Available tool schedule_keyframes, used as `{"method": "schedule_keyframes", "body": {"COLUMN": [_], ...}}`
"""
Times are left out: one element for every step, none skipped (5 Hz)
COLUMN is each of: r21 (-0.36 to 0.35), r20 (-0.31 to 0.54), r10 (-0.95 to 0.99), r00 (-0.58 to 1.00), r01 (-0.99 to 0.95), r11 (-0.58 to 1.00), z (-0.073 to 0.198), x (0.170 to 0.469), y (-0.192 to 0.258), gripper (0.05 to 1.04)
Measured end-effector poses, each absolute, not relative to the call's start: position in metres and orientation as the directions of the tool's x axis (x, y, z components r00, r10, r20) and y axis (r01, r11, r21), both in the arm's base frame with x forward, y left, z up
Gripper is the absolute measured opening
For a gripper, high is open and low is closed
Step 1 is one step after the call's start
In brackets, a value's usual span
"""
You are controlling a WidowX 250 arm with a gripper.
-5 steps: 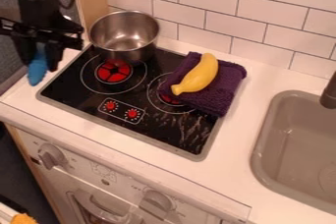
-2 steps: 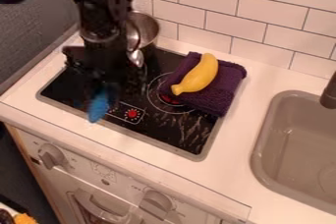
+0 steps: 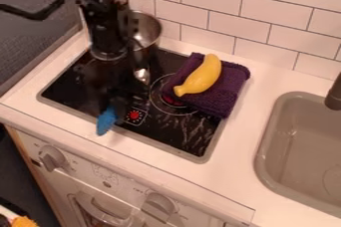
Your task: Moved the blue silver spoon from left side of the burner to the center of the induction stove
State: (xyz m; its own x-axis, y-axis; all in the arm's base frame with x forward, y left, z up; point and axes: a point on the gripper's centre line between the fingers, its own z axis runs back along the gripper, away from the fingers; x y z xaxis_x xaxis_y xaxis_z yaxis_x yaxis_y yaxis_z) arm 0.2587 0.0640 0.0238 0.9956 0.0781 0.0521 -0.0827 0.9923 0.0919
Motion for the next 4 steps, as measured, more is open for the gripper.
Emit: {"method": "schedule_keyframes", "body": {"r21": [0.067, 0.053, 0.036, 0.031], "r20": [0.033, 0.03, 0.032, 0.12], "r10": [0.029, 0.012, -0.011, -0.018], "r00": [0.999, 0.999, 0.999, 0.993], "r01": [-0.032, -0.013, 0.01, 0.014], "r11": [0.997, 0.998, 0.999, 0.999], "z": [0.009, 0.008, 0.008, 0.028], "x": [0.267, 0.269, 0.268, 0.267], "y": [0.064, 0.062, 0.059, 0.054], "gripper": [0.416, 0.494, 0.778, 0.995]}}
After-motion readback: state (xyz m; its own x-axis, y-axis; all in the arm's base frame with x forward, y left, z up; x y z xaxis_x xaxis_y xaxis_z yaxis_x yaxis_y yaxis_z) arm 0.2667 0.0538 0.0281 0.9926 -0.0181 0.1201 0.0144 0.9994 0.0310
